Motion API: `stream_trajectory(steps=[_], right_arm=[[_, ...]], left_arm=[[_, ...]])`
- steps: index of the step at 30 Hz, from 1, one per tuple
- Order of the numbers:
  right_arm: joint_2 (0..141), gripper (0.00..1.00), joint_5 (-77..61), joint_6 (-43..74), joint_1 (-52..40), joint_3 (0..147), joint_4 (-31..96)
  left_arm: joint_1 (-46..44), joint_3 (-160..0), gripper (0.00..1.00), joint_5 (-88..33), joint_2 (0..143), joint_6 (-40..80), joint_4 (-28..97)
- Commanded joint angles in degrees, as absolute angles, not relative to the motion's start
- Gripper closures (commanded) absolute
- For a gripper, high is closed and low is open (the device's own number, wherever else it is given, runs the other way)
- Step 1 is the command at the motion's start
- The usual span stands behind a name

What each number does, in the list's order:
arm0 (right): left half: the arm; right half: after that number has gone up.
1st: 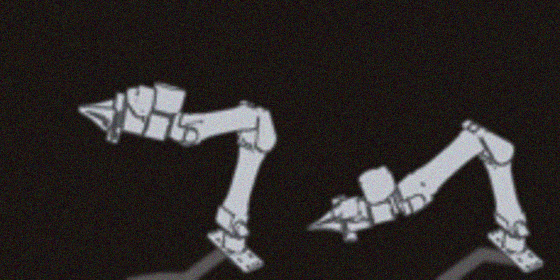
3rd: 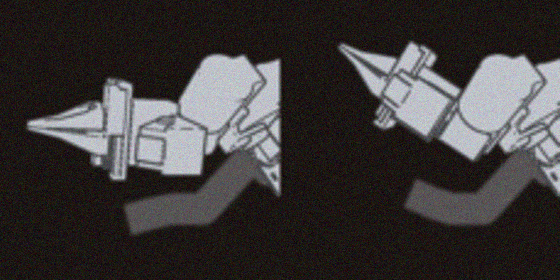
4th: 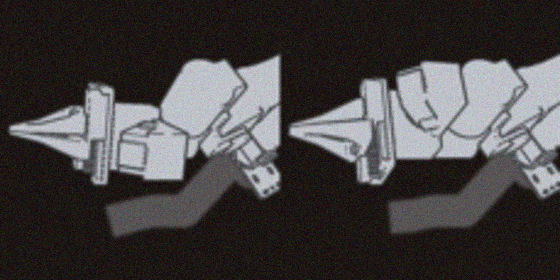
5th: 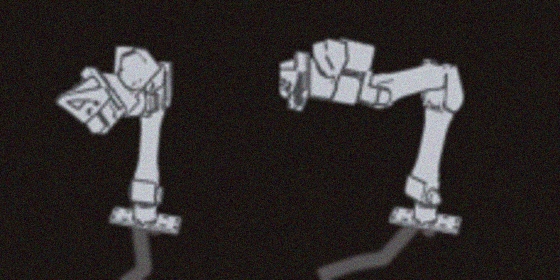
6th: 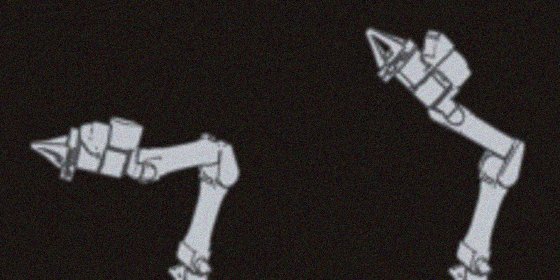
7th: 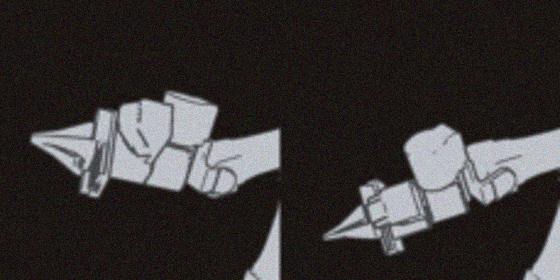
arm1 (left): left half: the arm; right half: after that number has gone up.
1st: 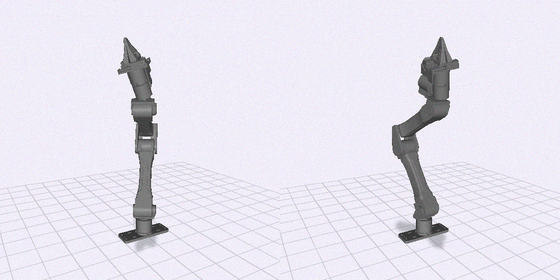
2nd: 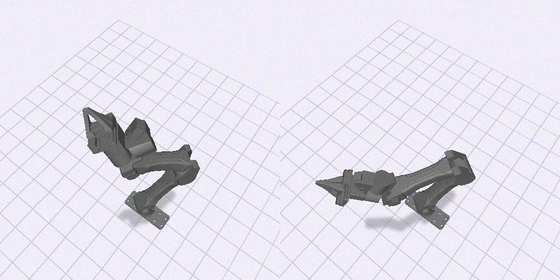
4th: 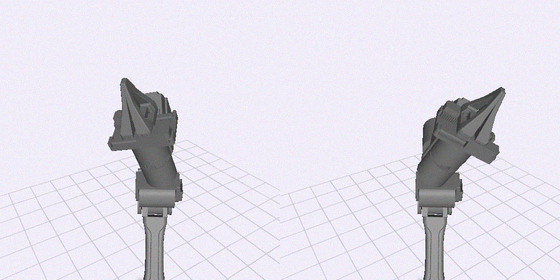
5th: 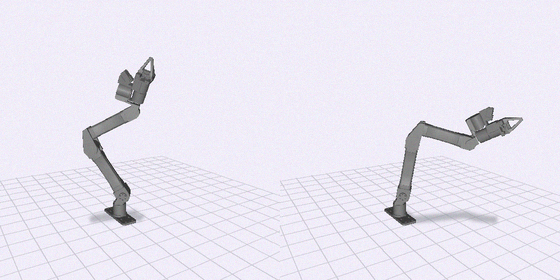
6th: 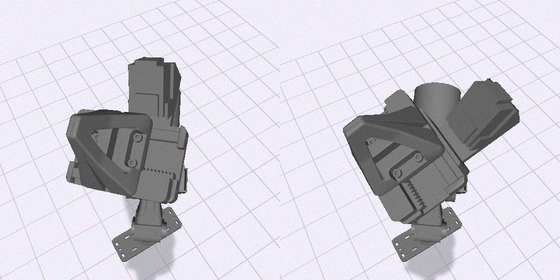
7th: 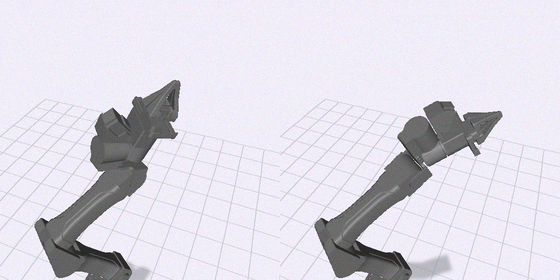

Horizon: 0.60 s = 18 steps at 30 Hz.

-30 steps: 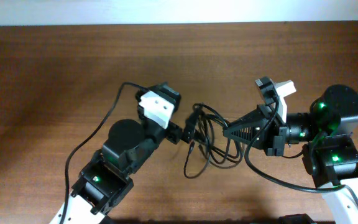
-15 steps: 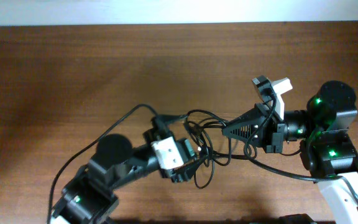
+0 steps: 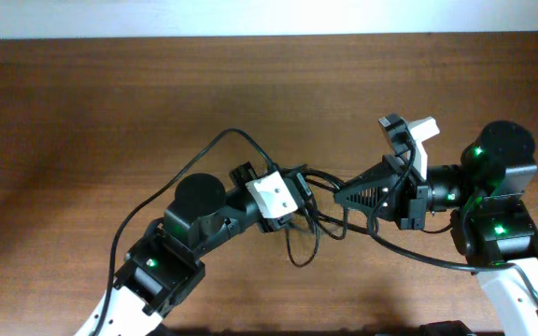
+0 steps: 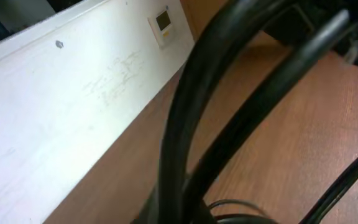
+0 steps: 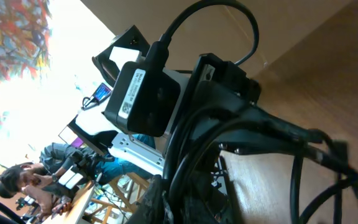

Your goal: Untangle cables

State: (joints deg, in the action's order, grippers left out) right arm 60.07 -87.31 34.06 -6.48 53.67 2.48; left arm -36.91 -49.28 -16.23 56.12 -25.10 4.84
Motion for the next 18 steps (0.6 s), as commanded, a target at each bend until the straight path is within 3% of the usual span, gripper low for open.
stream_trajectory(steps=[1, 3, 4, 6, 7, 9, 13, 18], right_arm=[[59.75, 0.95, -88.71, 33.3, -6.72, 54.43, 2.11], [59.75, 0.82, -88.07, 33.3, -6.72, 54.43, 2.13], [59.75, 0.69, -86.96, 33.54, -6.72, 54.43, 2.13], [59.75, 0.25, -81.06, 36.56, -6.68, 54.43, 2.15], [59.75, 0.1, -76.05, 38.76, -6.68, 54.43, 2.15], [59.75, 0.01, -69.84, 39.97, -6.68, 54.43, 2.87], [59.75, 0.01, -60.93, 39.35, -6.7, 54.43, 10.9], [59.72, 0.01, -60.58, 39.27, -6.87, 54.43, 11.86]], left_arm=[[-36.97, -49.56, 1.0, -15.16, 54.26, -23.16, 4.75], [-36.95, -49.56, 1.0, -13.74, 53.36, -20.73, 4.8], [-36.95, -49.56, 1.0, -11.55, 52.88, -19.25, 5.15], [-36.97, -49.56, 1.0, -3.57, 50.92, -14.7, 7.25], [-36.97, -49.56, 1.0, 0.03, 49.36, -11.88, 8.62], [-36.97, -49.56, 1.0, 6.17, 46.87, -6.57, 10.48], [-36.97, -49.56, 1.0, 19.55, 43.94, 11.33, 14.06], [-36.97, -49.56, 1.0, 20.99, 44.29, 28.99, 14.24]])
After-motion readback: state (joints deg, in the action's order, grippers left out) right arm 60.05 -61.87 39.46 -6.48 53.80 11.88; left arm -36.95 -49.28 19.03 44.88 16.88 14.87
